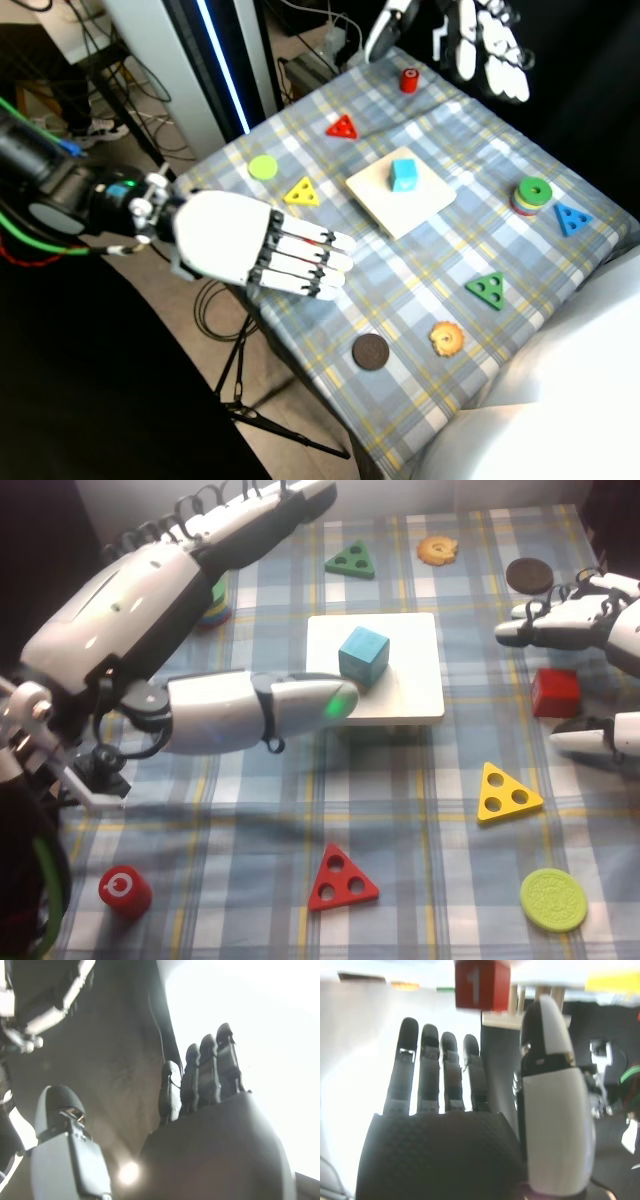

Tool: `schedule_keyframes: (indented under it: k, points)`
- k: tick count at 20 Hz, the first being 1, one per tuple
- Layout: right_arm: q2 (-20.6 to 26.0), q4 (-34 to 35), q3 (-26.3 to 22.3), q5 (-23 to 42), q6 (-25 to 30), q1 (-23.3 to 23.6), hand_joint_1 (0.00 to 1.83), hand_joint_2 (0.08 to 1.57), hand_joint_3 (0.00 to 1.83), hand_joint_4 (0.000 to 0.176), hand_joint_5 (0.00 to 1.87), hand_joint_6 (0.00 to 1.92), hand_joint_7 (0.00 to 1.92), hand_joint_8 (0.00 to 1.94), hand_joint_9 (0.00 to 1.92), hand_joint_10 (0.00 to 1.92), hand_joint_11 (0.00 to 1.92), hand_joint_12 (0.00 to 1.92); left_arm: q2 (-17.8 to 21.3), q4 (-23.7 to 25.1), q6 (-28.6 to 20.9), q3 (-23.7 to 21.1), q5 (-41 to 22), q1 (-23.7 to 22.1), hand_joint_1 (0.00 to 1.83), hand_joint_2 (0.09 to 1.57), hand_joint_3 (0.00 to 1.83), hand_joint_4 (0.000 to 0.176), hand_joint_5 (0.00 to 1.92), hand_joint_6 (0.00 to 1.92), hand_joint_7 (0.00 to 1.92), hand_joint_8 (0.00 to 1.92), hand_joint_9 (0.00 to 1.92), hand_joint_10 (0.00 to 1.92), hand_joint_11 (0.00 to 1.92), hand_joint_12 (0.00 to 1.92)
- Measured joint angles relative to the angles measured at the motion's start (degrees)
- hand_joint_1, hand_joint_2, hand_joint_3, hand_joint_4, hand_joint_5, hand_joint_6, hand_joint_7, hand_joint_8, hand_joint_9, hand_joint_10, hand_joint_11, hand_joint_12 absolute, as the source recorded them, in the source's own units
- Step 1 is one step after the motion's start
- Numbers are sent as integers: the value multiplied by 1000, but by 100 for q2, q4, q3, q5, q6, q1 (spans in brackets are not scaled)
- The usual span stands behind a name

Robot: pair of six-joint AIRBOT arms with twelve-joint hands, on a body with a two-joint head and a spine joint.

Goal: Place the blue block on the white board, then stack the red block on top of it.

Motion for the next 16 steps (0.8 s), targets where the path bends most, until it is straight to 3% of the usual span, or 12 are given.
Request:
schedule_keyframes:
  k: [2, 4, 6, 7, 8, 9, 12, 13, 16]
  points:
    - [-94, 2, 133, -173, -31, 70, 955, 1032, 1, 10, 483, 15, 403, 12, 439, 11, 16, 1101, 28, -33, -17, -22, -245, 79, 698, 850, 0, 149, 234, 6, 207, 7, 148, 10, 122, 85]
    - [-142, 20, 216, -282, -31, 109, 967, 1044, 1, 21, 526, 9, 429, 7, 463, 10, 46, 1109, 35, -46, -17, -28, -334, 81, 710, 843, 0, 155, 235, 4, 209, 6, 146, 6, 100, 84]
    - [-192, 28, 284, -337, -22, 166, 978, 1047, 1, 12, 556, 13, 452, 11, 479, 13, 54, 1108, 42, -44, -24, -55, -343, 127, 734, 840, 0, 164, 239, 5, 209, 4, 147, 5, 69, 79]
    - [-219, 26, 323, -376, -20, 210, 997, 1051, 1, 18, 600, 8, 472, 6, 492, 10, 58, 1088, 39, -31, -33, -59, -323, 136, 745, 841, 0, 166, 244, 6, 213, 5, 149, 5, 54, 77]
    - [-273, 37, 396, -422, -13, 260, 1003, 1055, 2, 11, 626, 12, 477, 5, 493, 7, 54, 1077, 39, -22, -39, -63, -319, 146, 743, 843, 0, 171, 241, 4, 211, 3, 148, 4, 51, 78]
    - [-297, 42, 424, -468, -15, 310, 1010, 1062, 1, 0, 677, 8, 493, 3, 502, 5, 64, 1049, 39, -22, -42, -63, -323, 146, 747, 845, 0, 163, 242, 3, 208, 2, 149, 4, 51, 80]
    - [-356, 42, 503, -542, -9, 363, 1034, 1084, 2, 0, 768, 10, 528, 4, 526, 6, 74, 1039, 39, -101, -63, -63, -323, 190, 737, 851, 2, 161, 240, 2, 203, 0, 144, 2, 40, 82]
    - [-356, 42, 503, -546, -9, 363, 1054, 1081, 0, 0, 805, 17, 547, 8, 544, 11, 91, 1049, 39, -116, -76, -63, -330, 208, 728, 851, 1, 172, 238, 1, 204, 0, 150, 4, 41, 86]
    - [-356, 46, 507, -546, -9, 363, 1075, 1072, 0, 0, 869, 12, 602, 9, 575, 11, 105, 1031, 39, -125, -129, -63, -337, 219, 731, 854, 1, 176, 232, 0, 193, 0, 142, 0, 28, 91]
